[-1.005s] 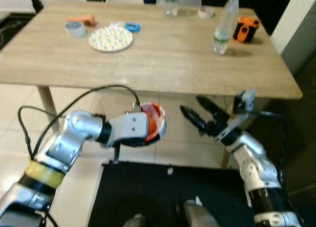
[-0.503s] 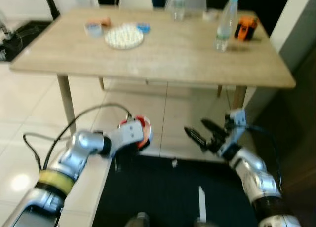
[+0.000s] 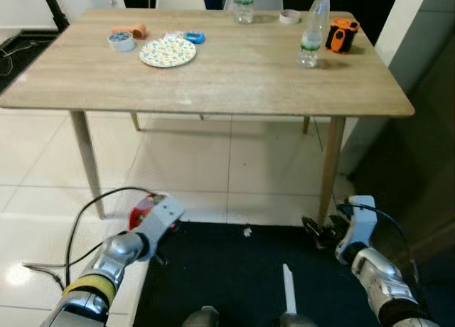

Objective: Restocking fridge

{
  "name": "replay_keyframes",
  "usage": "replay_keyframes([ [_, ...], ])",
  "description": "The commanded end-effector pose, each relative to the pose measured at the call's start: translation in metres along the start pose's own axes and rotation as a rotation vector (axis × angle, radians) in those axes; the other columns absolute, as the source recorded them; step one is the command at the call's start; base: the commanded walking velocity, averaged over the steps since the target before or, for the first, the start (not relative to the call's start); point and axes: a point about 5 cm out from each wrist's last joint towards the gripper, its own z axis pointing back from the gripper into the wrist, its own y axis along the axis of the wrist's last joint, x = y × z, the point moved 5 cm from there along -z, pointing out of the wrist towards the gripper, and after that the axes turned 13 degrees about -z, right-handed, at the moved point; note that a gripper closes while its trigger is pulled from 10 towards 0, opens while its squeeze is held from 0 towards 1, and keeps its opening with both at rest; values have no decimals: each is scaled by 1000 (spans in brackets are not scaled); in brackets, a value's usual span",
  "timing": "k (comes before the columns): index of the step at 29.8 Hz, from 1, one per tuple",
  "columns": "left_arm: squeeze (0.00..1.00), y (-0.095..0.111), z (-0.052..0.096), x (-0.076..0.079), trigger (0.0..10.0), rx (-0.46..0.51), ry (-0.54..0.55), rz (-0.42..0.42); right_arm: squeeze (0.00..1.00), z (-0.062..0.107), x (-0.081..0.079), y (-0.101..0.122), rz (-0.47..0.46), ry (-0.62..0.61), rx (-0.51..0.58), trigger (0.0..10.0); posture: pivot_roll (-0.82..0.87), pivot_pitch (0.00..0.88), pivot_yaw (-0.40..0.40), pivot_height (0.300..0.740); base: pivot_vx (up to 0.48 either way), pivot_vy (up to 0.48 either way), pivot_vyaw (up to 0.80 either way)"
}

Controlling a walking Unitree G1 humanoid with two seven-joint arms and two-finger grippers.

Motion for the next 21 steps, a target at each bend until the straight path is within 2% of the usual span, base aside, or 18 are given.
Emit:
replay_keyframes([
  [1, 0, -10, 0, 7, 10000, -22, 21, 60, 0, 6, 12, -8, -13, -54, -15, 10000, -36, 66, -17, 740, 0, 0, 0],
  [4, 0, -45, 3, 29, 10000, -115, 76, 204, 0, 20, 37, -30, -32, -192, -71, 10000, -36, 61, -17, 740, 0, 0, 0],
  [7, 0, -52, 4, 35, 10000, -133, 87, 233, 0, 24, 43, -36, -40, -221, -84, 10000, -34, 55, -16, 740, 0, 0, 0],
  [10, 0, -74, 9, 47, 10000, -216, 169, 334, 0, 35, 52, -58, -96, -276, -140, 10000, -31, 32, -13, 740, 0, 0, 0],
  [11, 0, -87, 13, 57, 10000, -263, 213, 442, 0, 45, 59, -73, -105, -324, -191, 10000, -30, 26, -16, 740, 0, 0, 0],
  [12, 0, -87, 13, 57, 10000, -263, 213, 442, 0, 45, 59, -73, -105, -324, -191, 10000, -30, 26, -16, 740, 0, 0, 0],
  [13, 0, -90, 13, 60, 10000, -272, 222, 477, 0, 47, 60, -77, -107, -337, -204, 10000, -30, 26, -16, 740, 0, 0, 0],
  [14, 0, -100, 17, 76, 10000, -314, 229, 551, 0, 57, 66, -91, -113, -382, -257, 10000, -27, 7, -23, 740, 0, 0, 0],
  [15, 0, -100, 17, 76, 10000, -314, 229, 551, 0, 57, 66, -91, -113, -382, -257, 10000, -27, 7, -23, 740, 0, 0, 0],
  [17, 0, -107, 19, 91, 10000, -347, 232, 610, 0, 65, 71, -102, -132, -413, -291, 10000, -26, 1, -25, 740, 0, 0, -800],
  [19, 0, -113, 22, 105, 10000, -374, 220, 630, 0, 68, 72, -106, -133, -426, -304, 10000, -24, 0, -24, 740, 0, 0, -800],
  [21, 0, -114, 22, 108, 10000, -380, 217, 632, 0, 69, 72, -106, -131, -428, -306, 10000, -24, 0, -24, 740, 0, 0, -800],
])
